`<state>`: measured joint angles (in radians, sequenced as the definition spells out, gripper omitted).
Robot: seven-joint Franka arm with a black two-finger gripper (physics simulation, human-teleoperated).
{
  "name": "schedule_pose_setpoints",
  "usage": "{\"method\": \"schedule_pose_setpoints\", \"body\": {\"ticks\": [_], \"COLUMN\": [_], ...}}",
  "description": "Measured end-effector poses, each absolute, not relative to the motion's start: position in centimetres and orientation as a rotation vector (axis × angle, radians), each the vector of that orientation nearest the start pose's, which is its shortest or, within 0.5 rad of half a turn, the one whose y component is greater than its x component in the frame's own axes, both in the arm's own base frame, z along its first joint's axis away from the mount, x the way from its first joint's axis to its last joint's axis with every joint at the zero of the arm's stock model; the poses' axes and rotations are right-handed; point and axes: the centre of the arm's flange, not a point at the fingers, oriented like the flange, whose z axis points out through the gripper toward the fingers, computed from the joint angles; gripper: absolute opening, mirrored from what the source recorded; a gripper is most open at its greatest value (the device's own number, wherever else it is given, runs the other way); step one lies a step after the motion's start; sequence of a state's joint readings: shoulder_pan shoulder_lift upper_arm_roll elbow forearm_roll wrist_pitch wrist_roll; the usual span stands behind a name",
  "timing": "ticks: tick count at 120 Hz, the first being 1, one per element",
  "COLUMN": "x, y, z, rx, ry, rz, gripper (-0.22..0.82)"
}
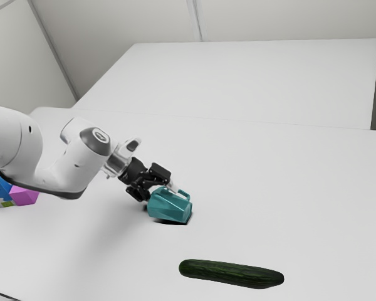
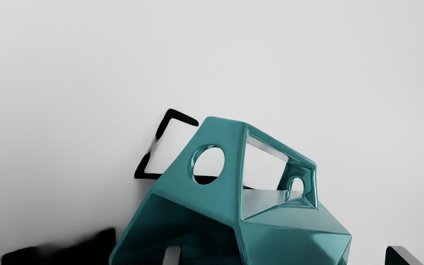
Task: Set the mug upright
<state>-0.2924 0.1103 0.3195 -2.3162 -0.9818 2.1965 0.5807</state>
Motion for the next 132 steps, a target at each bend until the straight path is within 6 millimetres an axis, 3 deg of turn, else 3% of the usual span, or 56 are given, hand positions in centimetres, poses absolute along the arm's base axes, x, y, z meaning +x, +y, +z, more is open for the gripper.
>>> {"method": "schedule_pose_setpoints", "body": {"ticks": [56,132], "x": [48.7,48.5], "y": [-1.3,-1.0], "z": [28.8,29.3], "rx": [2.310,2.286], "ry": [0.019,-0.102], "rz": [0.046,0.116], "gripper": [0.59,0.09]}}
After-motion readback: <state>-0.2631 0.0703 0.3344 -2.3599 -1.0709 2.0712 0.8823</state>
